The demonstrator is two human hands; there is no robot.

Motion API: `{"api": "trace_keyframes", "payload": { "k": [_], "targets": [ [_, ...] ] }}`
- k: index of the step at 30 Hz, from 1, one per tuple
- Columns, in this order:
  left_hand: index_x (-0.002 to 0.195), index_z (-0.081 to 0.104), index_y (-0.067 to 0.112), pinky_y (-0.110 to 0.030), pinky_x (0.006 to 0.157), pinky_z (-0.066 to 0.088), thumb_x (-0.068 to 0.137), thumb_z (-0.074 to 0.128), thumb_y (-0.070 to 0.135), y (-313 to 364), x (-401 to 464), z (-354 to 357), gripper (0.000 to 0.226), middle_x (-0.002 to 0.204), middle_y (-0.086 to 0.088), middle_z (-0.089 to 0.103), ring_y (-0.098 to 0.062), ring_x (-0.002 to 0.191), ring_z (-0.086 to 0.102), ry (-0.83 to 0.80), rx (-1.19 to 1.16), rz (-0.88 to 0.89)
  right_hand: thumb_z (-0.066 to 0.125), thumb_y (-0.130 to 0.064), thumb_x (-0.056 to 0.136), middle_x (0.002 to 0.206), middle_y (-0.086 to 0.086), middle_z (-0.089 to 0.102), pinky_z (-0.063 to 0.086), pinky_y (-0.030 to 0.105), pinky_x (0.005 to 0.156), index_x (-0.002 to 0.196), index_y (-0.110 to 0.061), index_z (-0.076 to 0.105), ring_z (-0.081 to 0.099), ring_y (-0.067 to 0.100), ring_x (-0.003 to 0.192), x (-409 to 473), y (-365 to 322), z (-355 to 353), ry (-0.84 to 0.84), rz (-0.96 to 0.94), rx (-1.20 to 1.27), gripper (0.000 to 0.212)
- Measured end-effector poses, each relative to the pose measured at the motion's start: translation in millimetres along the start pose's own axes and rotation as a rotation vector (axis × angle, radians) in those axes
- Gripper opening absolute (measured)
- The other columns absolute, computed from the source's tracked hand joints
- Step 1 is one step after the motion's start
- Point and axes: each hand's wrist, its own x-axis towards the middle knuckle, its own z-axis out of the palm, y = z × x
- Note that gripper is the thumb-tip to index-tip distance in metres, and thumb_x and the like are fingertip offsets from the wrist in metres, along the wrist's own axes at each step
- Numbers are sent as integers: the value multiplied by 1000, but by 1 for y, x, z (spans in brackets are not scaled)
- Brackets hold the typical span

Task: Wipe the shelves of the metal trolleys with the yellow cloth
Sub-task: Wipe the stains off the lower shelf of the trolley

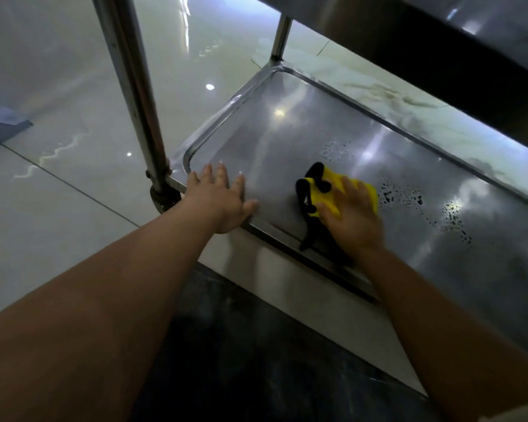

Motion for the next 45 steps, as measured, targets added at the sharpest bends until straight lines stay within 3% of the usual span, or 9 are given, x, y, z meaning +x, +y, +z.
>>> {"api": "trace_keyframes", "payload": {
  "k": [6, 10, 13, 19, 26, 31, 35, 39, 45],
  "targets": [
    [151, -10, 10, -65, 112, -3, 80, 12, 83, 45, 6, 4, 104, 157, -23, -16, -45, 144, -13, 33, -65, -145, 40, -39, 98, 144, 22, 37, 27, 54, 107, 131, -1, 48, 32, 40, 131, -48, 105, -21, 114, 483, -109, 51],
    [152, -13, 12, -66, 113, 1, 80, 16, 83, 90, 15, 13, 105, 158, -21, -17, -42, 144, -16, 83, 0, 16, 43, -55, 93, 151, 15, 28, 17, 60, 111, 142, -17, 40, 18, 38, 140, -50, 92, -20, 152, 606, -35, 63],
    [151, -16, 11, -65, 113, -5, 70, 22, 92, 115, 20, 19, 120, 157, -18, -21, -40, 144, -20, 44, 23, 64, 42, -73, 82, 155, 4, 20, 17, 65, 106, 144, -36, 29, 8, 35, 143, -44, 77, -14, 111, 567, -10, 74],
    [150, -18, 11, -66, 112, -5, 64, 21, 96, 114, 28, 20, 127, 157, -16, -23, -39, 143, -22, 37, 46, 56, 34, -90, 65, 158, -7, 13, 14, 66, 104, 141, -52, 17, 3, 31, 145, 2, 39, -1, -3, 283, -21, 87],
    [151, -13, 15, -65, 113, -4, 60, 20, 98, 107, 27, 19, 127, 159, -13, -19, -37, 145, -19, 65, 18, 65, 40, -74, 81, 158, -9, 15, 22, 58, 107, 144, -51, 18, 7, 22, 146, 23, 23, 1, -63, -16, -61, 70],
    [152, -12, 17, -65, 114, 0, 61, 27, 96, 108, 32, 13, 127, 160, -14, -16, -38, 146, -14, 84, -11, 96, 43, -55, 93, 158, 4, 18, 20, 49, 115, 149, -30, 26, 13, 29, 145, 13, 101, -34, -238, 71, -74, 63],
    [152, -6, 24, -70, 110, 0, 63, 40, 92, 117, 38, 8, 121, 159, -19, -15, -44, 144, -13, 47, -29, 107, 52, -39, 94, 146, 18, 35, 29, 43, 109, 134, -7, 48, 33, 35, 133, -12, 143, -57, -279, -4, -139, 51],
    [153, -2, 20, -71, 110, 1, 74, 46, 82, 126, 37, 7, 111, 160, -16, -11, -38, 146, -10, 26, -37, 153, 46, -46, 95, 158, 7, 16, 18, 45, 116, 148, -21, 29, 14, 28, 144, -59, 167, -55, -313, 102, -165, 61],
    [151, -13, 28, -67, 112, 0, 81, 9, 82, 154, 16, 31, 92, 159, -17, -17, -41, 145, -15, 96, 85, 198, 41, -81, 75, 160, 0, 10, 11, 54, 117, 145, -43, 25, 2, 31, 146, -79, 146, -27, -107, 320, -76, 82]
  ]
}}
